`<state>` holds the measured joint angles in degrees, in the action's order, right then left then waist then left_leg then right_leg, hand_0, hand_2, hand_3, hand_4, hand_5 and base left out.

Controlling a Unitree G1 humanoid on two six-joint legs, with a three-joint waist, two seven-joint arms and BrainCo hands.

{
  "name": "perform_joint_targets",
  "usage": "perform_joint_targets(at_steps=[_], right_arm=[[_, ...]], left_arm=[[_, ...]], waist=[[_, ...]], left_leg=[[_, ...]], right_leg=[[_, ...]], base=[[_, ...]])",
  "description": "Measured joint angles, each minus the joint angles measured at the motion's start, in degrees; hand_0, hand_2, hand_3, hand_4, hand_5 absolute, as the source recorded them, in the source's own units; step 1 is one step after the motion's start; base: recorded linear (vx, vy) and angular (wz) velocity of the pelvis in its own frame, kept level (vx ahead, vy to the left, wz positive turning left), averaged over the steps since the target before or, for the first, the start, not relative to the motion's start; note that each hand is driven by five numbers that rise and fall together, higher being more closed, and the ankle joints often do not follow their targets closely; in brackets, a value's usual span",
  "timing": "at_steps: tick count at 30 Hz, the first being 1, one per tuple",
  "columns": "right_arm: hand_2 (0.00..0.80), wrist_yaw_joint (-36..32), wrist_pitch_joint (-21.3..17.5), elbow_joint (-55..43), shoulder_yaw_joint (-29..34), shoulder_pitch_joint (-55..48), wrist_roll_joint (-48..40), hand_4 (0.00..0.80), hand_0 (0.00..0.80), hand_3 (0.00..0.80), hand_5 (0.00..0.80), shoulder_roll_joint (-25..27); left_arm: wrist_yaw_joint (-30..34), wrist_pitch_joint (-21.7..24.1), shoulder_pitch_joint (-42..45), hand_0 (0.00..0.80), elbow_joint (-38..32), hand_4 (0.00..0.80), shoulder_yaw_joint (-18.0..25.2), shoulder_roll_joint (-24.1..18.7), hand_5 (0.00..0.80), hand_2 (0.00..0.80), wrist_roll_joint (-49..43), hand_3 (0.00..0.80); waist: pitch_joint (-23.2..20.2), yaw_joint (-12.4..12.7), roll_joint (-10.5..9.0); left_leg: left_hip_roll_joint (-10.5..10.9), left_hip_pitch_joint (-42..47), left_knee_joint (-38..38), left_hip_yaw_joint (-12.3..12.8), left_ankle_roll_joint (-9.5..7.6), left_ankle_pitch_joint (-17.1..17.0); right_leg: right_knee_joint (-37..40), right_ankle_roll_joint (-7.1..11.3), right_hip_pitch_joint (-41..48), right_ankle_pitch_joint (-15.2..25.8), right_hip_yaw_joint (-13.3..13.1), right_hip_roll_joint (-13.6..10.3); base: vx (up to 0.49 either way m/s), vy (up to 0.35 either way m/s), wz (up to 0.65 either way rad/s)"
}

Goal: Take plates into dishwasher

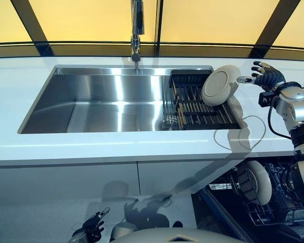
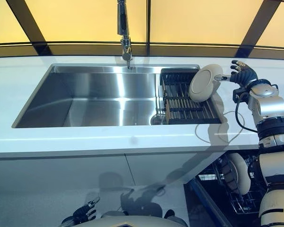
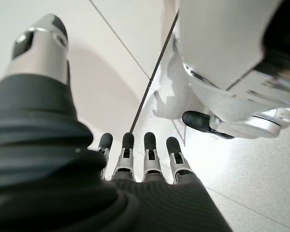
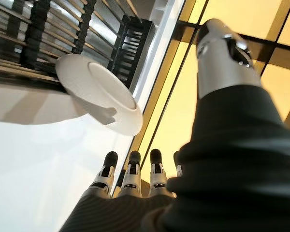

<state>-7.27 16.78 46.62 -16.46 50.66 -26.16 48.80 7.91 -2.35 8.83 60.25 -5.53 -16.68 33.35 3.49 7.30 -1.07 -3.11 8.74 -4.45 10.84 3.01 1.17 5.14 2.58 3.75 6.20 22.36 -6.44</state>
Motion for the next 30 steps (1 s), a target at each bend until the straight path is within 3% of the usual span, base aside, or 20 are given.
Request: perform_joint_targets(at_steps=[6, 30], right_arm=[[0.0, -0.29, 1.24, 0.0, 0.03, 0.39, -0.02, 0.0, 0.0, 0.0, 0.0, 1.91], [0.0, -0.77, 2.32, 0.01, 0.03, 2.37, -0.65, 0.0, 0.0, 0.0, 0.0, 1.85]], left_arm=[[0.58, 0.38, -0.09, 0.0, -0.51, 0.0, 0.0, 0.01, 0.0, 0.0, -0.02, 0.0], [1.09, 0.36, -0.46, 0.0, -0.71, 0.0, 0.03, 0.08, 0.0, 0.0, -0.03, 0.0]], waist=[[0.8, -0.19, 1.07], [3.14, -0.14, 2.12]], left_leg=[[-0.02, -0.32, 0.0, 0.01, 0.0, -0.01], [-0.02, -0.41, -0.03, 0.01, -0.02, -0.01]], right_leg=[[0.0, 0.0, -0.4, 0.0, -0.01, 0.21], [0.0, 0.0, -0.85, 0.0, -0.05, 0.17]], base=[[0.002, -0.006, 0.0], [0.0, 0.0, 0.0]])
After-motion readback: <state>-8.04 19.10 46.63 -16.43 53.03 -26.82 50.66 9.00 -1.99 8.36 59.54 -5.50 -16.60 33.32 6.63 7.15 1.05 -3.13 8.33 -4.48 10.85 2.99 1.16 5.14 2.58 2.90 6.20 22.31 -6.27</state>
